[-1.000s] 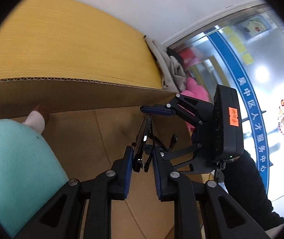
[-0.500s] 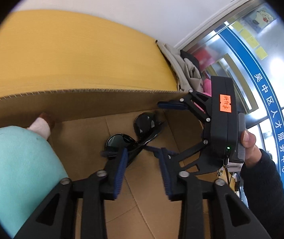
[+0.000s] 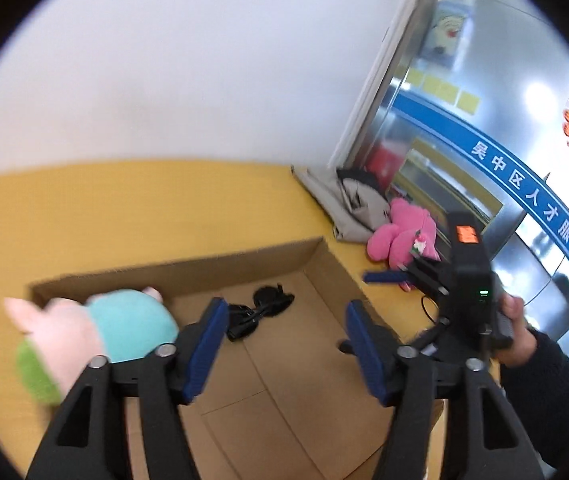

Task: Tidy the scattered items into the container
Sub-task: 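Withdraw both grippers from the box and move the left gripper toward the pink pen, then grasp the pink glitter pen near its tip with the left gripper, then lift the pink pen with the left gripper and carry it over the box, then lower the pen onto the box floor and open the left gripper, then move the left gripper back out toward the white earbud case, then grasp the white earbud case with the left gripper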

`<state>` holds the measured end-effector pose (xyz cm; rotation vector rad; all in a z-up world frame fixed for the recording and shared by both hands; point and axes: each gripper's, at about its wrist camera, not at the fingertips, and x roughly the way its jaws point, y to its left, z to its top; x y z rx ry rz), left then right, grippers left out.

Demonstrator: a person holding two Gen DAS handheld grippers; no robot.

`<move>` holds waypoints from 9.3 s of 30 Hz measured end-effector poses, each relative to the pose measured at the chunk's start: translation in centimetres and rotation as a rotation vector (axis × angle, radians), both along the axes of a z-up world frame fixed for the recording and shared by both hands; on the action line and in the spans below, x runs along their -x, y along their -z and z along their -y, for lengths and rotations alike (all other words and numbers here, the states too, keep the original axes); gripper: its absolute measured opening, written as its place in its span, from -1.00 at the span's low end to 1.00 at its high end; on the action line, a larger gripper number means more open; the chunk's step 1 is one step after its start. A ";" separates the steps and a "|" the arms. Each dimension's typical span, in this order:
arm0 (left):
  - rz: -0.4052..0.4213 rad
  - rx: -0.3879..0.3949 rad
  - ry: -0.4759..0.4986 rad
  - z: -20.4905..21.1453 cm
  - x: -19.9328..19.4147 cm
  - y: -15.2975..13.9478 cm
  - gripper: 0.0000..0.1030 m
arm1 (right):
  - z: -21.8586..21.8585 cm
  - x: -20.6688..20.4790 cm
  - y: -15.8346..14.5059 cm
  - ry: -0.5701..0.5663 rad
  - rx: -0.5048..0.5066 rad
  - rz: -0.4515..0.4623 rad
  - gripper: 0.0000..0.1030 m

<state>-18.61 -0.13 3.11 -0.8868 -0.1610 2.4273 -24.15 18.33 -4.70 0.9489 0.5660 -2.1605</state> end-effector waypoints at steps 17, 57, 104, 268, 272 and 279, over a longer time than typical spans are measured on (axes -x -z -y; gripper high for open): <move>-0.106 0.164 -0.102 -1.0 -20.7 1.6 0.60 | -2.6 -16.7 -4.1 0.432 0.271 -0.053 0.99; 0.304 0.281 0.281 -13.2 -27.4 19.9 -0.17 | -11.2 -24.0 11.4 0.590 0.157 0.306 0.98; 0.159 -0.072 0.093 -2.4 -25.5 9.7 -0.63 | 3.3 -21.7 -4.1 0.154 0.467 0.206 -0.79; 0.241 0.301 0.236 -5.9 -22.0 19.3 -0.18 | 5.6 -22.6 12.2 -0.091 0.044 0.517 0.37; 0.235 0.293 0.256 -5.6 -22.7 19.3 -0.18 | 5.6 -23.5 12.4 -0.111 0.034 0.516 0.17; 0.239 0.263 0.253 -5.2 -23.6 19.1 -0.18 | 5.6 -24.3 12.4 -0.111 0.008 0.503 -0.07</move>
